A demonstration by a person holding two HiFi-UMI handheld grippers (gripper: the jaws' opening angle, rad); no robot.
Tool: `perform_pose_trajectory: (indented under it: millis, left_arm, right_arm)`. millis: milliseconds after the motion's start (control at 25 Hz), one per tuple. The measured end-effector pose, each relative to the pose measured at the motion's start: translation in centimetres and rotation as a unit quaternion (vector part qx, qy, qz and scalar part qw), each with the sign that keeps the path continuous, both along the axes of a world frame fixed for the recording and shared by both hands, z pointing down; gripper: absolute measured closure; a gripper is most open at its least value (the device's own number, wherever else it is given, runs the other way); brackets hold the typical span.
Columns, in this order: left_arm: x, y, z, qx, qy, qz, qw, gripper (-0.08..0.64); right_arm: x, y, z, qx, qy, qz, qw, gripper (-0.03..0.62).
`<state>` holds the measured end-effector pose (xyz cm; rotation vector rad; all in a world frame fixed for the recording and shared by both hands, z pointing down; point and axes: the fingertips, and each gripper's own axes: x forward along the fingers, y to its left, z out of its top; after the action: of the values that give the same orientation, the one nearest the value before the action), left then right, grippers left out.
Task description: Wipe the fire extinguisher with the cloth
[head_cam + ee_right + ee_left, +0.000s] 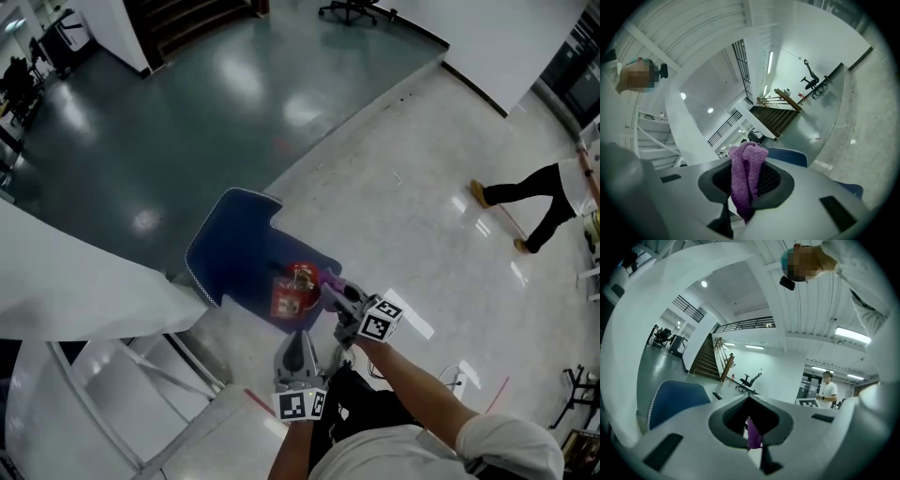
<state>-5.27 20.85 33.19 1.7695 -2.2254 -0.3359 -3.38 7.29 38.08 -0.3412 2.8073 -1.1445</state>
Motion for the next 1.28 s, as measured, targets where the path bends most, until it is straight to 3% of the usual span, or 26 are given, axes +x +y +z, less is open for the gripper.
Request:
perform_pose_trajectory:
  millis: [320,720,880,1040,1280]
  left_arm:
    - [-0.4,1.9,-1.8,0.011,0.001,-0.015,0.9998,0.555]
    - [-1.2,3.0,-3.6,0.015,-0.019,-0.023,0.9994,0.555]
    - [-2.3,2.8,-5.3,0.023,-0.034,-0.04,0.9983,0.555]
    - [-3.9,1.9,-7.5,0.006,-0.052,-0.064,0.9966,0.555]
    - [-3.2,1.9,-9.4,-0.002,-0.057,-0.067,0.9962,0.555]
  right_arm:
    - [-3.6,1.7,-0.4,0.023,0.077,-0.032,0.996,0.513]
    - [-6.0,6.1,-4.0,0.024,0.047,-0.149,0.987,0.512]
    - [-4.9,6.9,-8.1,0.12,0.056,-0.118,0.984,0.512]
    - [-3.2,7.4,-11.7,0.197,0.077,-0.069,0.975,0.512]
    - [0.7,8.3,-13.4,0.229,0.11,-0.015,0.967,0.512]
